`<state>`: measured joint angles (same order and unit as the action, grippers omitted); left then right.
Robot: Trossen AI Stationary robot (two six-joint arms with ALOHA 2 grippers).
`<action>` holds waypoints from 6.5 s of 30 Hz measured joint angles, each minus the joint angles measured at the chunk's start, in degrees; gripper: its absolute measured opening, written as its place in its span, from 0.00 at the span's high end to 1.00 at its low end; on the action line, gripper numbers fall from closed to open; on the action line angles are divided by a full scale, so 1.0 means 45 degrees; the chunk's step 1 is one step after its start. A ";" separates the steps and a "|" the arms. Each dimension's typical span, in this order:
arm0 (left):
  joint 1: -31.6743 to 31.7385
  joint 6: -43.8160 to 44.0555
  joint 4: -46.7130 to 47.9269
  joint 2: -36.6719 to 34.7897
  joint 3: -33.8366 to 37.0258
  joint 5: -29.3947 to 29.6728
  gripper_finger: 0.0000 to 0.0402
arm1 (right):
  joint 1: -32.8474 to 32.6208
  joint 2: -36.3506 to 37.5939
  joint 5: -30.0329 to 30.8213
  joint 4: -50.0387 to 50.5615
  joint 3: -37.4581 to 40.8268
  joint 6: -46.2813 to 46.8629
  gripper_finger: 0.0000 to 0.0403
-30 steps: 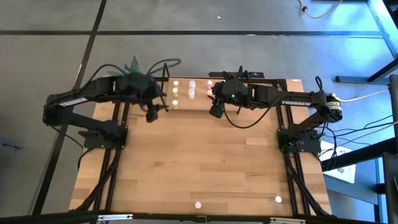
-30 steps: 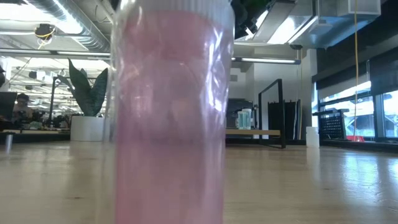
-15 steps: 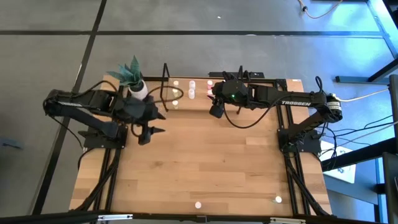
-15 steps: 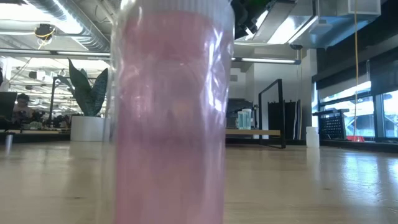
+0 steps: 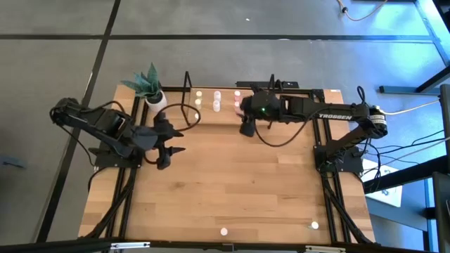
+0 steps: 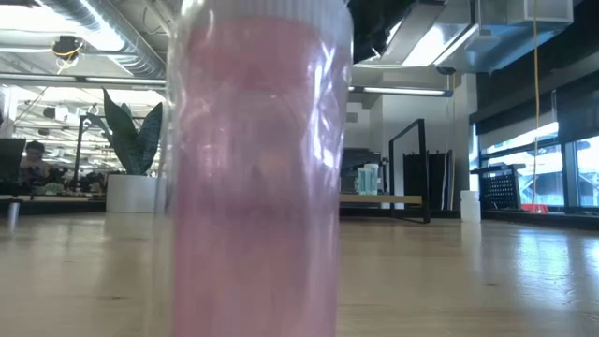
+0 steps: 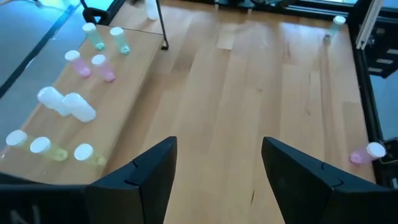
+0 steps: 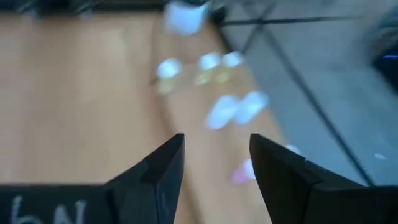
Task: Pick and place medicine bottles onto shelf by color
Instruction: Put the pink bottle on the shelf aligned with other pink pill bottles
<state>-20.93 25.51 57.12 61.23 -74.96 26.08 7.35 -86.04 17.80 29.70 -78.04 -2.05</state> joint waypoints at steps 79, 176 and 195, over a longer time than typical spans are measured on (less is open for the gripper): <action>-0.0306 0.0983 0.0180 0.0165 0.0000 0.1377 0.43 | -0.5689 0.0811 -0.6775 0.3692 0.0000 0.4152 0.40; -0.4901 0.0610 -1.2082 1.1927 0.0000 -0.0939 0.43 | -0.7435 0.0778 -0.2738 0.1291 0.0000 0.0386 0.38; -0.4503 0.0561 -1.2211 1.1979 0.0000 -0.0865 0.43 | -0.7435 0.0778 -0.2749 0.1048 0.0000 0.0387 0.38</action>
<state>-41.19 28.04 2.17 115.14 -74.96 22.18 -26.11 -82.54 5.43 34.41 -78.04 -0.31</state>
